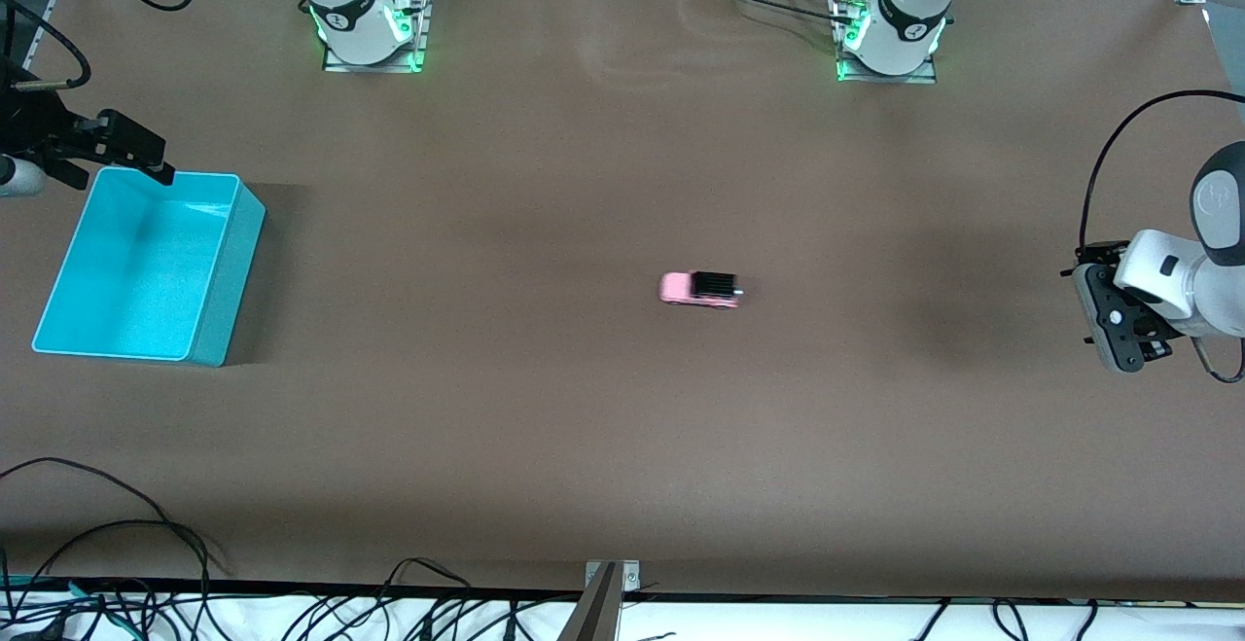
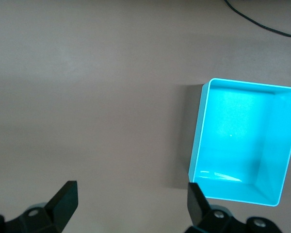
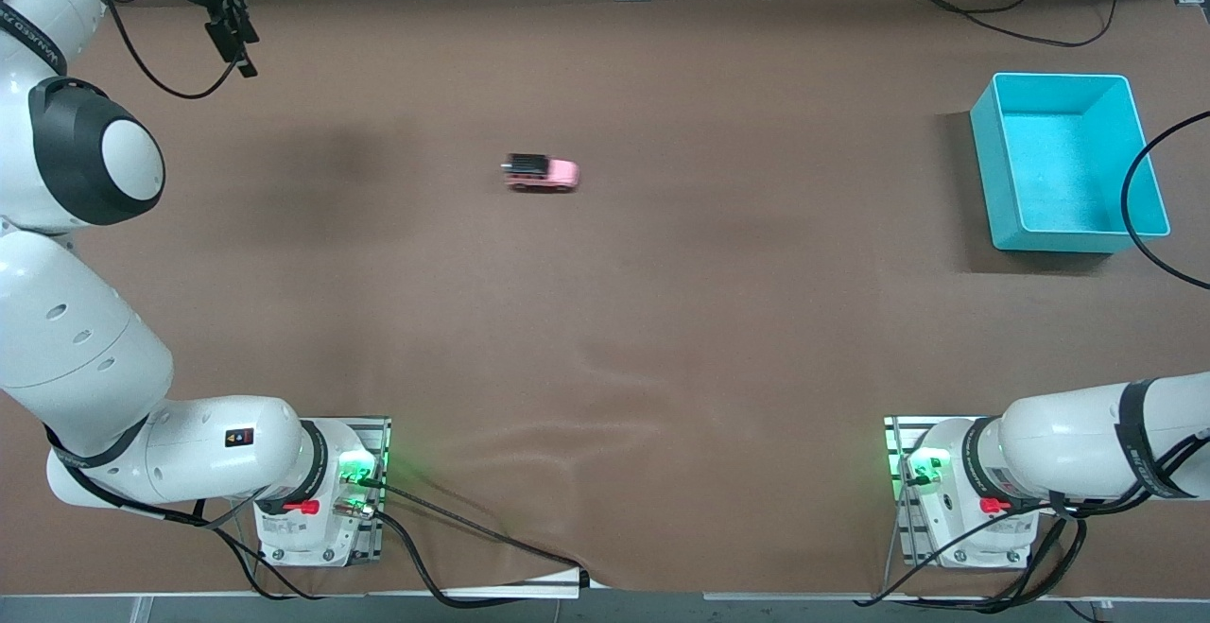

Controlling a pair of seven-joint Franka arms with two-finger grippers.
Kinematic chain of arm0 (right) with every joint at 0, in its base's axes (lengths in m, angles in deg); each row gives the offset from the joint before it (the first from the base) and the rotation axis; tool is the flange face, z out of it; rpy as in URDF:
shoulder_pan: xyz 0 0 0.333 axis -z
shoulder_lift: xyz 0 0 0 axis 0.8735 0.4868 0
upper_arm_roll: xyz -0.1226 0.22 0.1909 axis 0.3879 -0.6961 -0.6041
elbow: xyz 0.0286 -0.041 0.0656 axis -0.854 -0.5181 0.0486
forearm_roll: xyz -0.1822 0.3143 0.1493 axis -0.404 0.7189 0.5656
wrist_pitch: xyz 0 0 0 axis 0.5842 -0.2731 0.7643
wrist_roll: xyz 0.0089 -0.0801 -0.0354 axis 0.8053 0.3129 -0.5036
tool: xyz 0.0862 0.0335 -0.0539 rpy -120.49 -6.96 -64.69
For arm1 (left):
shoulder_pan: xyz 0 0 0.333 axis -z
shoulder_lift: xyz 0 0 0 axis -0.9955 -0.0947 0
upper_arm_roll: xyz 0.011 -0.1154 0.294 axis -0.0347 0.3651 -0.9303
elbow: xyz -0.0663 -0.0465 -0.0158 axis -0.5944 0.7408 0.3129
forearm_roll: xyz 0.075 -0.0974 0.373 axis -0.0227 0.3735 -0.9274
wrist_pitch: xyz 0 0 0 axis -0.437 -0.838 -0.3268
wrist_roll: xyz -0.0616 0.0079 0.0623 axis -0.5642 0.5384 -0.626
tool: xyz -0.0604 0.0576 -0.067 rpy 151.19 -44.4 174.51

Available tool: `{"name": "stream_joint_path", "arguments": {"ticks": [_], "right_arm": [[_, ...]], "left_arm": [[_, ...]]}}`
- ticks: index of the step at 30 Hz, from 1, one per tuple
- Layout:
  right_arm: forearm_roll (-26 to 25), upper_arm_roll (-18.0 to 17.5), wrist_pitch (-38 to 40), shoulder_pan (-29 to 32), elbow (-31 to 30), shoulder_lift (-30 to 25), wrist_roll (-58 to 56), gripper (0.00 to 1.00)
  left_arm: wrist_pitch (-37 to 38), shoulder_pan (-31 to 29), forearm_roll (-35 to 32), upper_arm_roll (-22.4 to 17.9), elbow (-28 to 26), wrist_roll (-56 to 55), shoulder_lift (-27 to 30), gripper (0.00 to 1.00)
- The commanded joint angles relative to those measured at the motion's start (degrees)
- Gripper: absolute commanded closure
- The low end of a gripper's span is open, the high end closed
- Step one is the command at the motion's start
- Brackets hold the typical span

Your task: Wind and store pink jeep toy

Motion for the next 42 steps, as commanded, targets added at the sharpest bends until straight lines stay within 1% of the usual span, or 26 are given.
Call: {"name": "stream_joint_path", "arguments": {"ticks": [1, 9, 13, 19, 25, 33, 36, 42], "right_arm": [[0.85, 0.17, 1.08, 0.18, 1.03, 0.24, -0.61, 0.0], [0.85, 0.17, 1.16, 0.09, 1.03, 0.24, -0.61, 0.0], [0.85, 0.08, 1.16, 0.09, 1.03, 0.24, -0.61, 0.0], [0.85, 0.17, 1.16, 0.09, 1.03, 0.24, -0.61, 0.0], [0.85, 0.17, 1.17, 0.09, 1.03, 0.24, -0.61, 0.0], [0.85, 0.17, 1.16, 0.09, 1.03, 0.24, -0.61, 0.0], [0.93, 0.17, 1.16, 0.09, 1.03, 0.24, -0.61, 0.0], [0.85, 0.17, 1.16, 0.18, 1.03, 0.24, -0.61, 0.0]], "left_arm": [[2.49, 1.53, 1.46, -0.32, 0.47, -5.87, 2.3, 0.0], [4.52, 3.46, 2.34, 1.61, 0.56, -14.66, 4.14, 0.0], [5.48, 5.48, 2.43, 1.61, 0.56, -19.32, 5.64, 0.0], [6.54, 8.03, 2.43, 1.61, 0.56, -23.11, 6.34, 0.0], [8.82, 8.82, 2.52, 1.44, 3.19, -24.78, 6.34, 0.0], [10.14, 8.91, 4.71, 1.61, 3.37, -27.5, 6.43, 0.0], [10.23, 9.09, 5.51, 1.26, 3.29, -29.35, 7.57, 0.0], [9.97, 9.62, 5.42, 1.96, 1.97, -38.56, 10.38, 0.0]]}}
